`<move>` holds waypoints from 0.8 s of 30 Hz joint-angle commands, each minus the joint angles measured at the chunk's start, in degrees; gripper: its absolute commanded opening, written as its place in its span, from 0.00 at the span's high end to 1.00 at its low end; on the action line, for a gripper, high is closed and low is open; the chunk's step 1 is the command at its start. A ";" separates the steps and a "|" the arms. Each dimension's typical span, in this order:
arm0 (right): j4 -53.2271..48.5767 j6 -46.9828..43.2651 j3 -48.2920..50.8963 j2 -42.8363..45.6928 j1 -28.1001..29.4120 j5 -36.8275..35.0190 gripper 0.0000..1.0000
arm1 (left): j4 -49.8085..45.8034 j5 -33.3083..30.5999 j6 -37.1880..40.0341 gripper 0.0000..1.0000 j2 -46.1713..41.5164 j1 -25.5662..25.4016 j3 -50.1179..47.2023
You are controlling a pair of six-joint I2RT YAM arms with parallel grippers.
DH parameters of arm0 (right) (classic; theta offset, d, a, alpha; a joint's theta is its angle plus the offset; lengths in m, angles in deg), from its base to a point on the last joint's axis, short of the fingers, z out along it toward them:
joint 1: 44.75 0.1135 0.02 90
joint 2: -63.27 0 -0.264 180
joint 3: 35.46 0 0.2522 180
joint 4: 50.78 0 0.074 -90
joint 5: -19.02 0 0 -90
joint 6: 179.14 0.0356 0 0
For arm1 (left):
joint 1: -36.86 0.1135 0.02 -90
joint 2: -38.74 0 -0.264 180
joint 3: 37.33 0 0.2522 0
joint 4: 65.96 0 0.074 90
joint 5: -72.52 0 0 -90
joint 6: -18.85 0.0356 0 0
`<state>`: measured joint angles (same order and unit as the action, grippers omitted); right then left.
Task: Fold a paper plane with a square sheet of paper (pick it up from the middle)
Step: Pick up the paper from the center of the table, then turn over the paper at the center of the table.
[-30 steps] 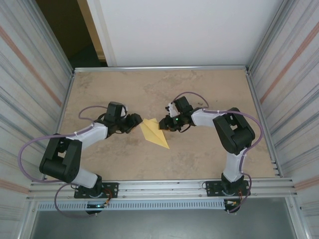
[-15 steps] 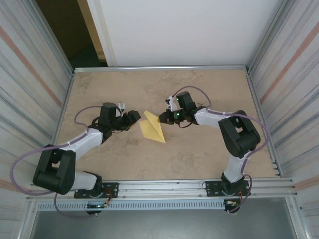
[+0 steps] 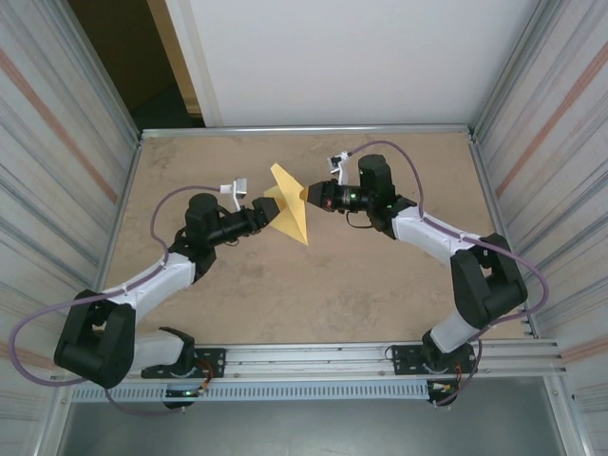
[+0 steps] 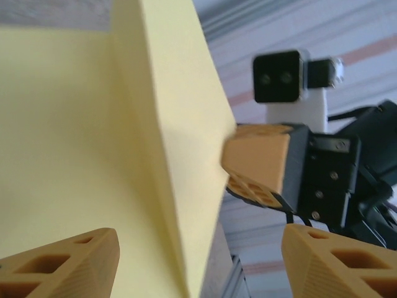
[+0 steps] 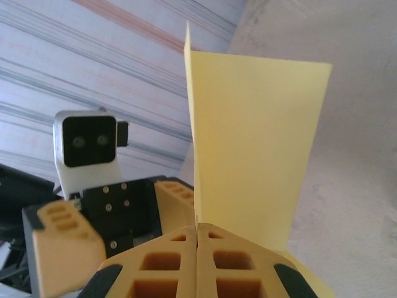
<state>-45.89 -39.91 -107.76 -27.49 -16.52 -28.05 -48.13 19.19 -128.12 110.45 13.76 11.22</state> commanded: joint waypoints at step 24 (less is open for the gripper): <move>9.02 8.77 2.51 4.19 -0.81 2.85 0.95 | 13.06 3.69 -1.21 0.64 3.55 -2.73 2.66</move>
<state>-38.61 -32.15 -105.86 -25.81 -16.79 -25.95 -37.44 23.23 -129.49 114.73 11.23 13.58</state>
